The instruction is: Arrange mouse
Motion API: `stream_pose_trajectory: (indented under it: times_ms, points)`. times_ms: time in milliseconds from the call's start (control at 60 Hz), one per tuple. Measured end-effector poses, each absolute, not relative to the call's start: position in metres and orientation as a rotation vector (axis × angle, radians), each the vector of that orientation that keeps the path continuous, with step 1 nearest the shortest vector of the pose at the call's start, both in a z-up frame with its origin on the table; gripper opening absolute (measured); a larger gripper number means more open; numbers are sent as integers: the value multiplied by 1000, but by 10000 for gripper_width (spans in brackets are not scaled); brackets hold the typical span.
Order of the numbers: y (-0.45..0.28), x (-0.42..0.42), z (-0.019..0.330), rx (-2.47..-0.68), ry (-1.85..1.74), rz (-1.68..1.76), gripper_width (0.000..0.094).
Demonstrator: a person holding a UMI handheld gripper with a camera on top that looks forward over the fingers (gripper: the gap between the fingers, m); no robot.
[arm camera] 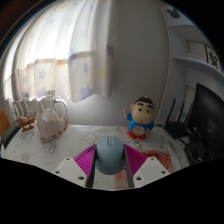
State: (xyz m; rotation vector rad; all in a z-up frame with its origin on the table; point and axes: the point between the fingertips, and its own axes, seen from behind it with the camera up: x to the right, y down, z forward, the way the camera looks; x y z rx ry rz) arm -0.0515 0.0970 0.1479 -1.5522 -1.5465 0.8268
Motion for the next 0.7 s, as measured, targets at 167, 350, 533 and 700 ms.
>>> stream_pose_trajectory:
  times_ms: [167,350,533,700]
  points:
    - [217,-51,84,-1621,-1529,752,462]
    - [268,-49,2,-1674,-1594,696,468]
    - [271,-39,-4,-1740,-1624,681,825]
    - [254,3,65,-1791,-1625,716,852]
